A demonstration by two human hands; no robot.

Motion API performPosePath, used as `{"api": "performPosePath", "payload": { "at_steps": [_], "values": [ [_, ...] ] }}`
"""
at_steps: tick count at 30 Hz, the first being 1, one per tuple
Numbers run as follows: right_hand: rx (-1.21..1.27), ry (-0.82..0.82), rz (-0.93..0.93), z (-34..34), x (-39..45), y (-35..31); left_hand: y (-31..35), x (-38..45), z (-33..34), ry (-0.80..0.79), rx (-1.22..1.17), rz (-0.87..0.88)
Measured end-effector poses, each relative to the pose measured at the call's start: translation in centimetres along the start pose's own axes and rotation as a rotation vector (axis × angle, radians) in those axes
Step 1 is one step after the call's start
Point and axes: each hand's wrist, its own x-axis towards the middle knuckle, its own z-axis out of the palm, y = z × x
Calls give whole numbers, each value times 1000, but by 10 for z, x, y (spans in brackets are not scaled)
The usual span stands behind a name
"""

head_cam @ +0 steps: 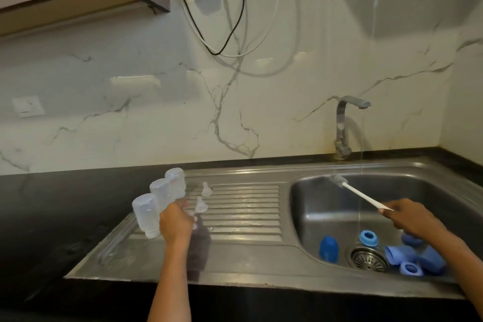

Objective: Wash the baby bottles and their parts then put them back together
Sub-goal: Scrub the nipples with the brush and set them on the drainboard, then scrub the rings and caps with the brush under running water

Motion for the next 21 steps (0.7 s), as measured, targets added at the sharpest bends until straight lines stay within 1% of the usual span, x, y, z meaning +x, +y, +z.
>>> {"api": "performPosePath", "payload": {
  "at_steps": [3, 9, 13, 18, 21],
  "values": [
    [18, 10, 22, 1, 4, 2, -7, 7, -9, -43, -67, -71],
    [39, -37, 45, 7, 4, 2, -14, 5, -15, -75, -101, -87],
    [22, -72, 30, 8, 2, 1, -13, 4, -13, -59, -117, -79],
    [-3, -130, 36, 9, 6, 3, -14, 8, -10, -107, -55, -89],
    [-2, -132, 31, 9, 6, 4, -14, 10, -9, -134, -27, -77]
  ]
}}
